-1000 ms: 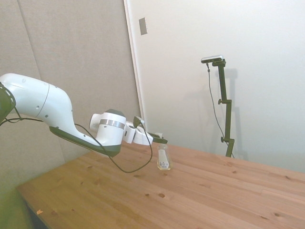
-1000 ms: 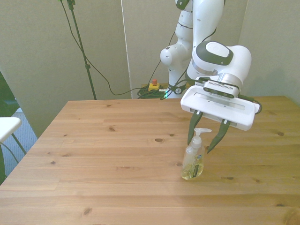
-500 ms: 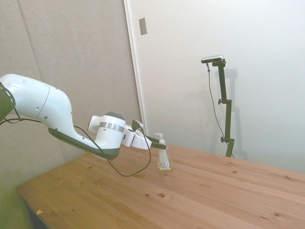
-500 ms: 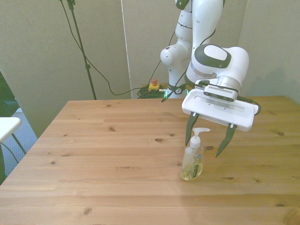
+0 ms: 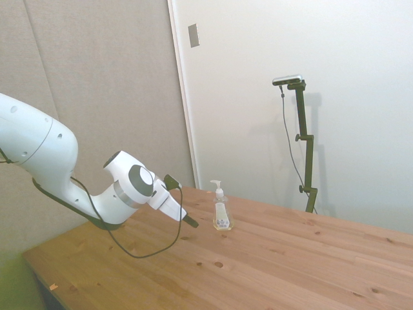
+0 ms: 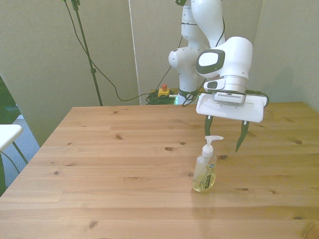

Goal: Stand the sanitizer

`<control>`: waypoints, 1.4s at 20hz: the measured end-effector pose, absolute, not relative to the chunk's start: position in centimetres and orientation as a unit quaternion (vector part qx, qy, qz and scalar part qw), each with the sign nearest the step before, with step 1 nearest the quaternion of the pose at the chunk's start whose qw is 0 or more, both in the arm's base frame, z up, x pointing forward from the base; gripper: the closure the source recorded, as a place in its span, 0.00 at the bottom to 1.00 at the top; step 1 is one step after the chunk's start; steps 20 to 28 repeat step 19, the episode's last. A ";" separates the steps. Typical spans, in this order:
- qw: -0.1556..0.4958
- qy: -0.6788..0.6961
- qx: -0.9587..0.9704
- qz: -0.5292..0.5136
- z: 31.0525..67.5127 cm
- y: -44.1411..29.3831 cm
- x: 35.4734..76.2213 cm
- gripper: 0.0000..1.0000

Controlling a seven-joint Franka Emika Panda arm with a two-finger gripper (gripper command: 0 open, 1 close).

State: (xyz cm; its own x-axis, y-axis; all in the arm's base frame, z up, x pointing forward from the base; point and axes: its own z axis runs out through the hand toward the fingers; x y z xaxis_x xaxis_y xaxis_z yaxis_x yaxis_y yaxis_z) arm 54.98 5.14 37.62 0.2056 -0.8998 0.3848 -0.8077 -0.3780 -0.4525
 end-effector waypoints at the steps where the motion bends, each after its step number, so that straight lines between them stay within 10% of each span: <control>1: 0.073 0.552 -0.779 -0.289 38.0 5.5 54.5 0.00; 13: 0.032 0.493 -0.859 -0.138 49.5 -1.3 51.7 0.00; 28: 0.013 0.460 -0.883 -0.091 48.7 -1.1 49.2 0.00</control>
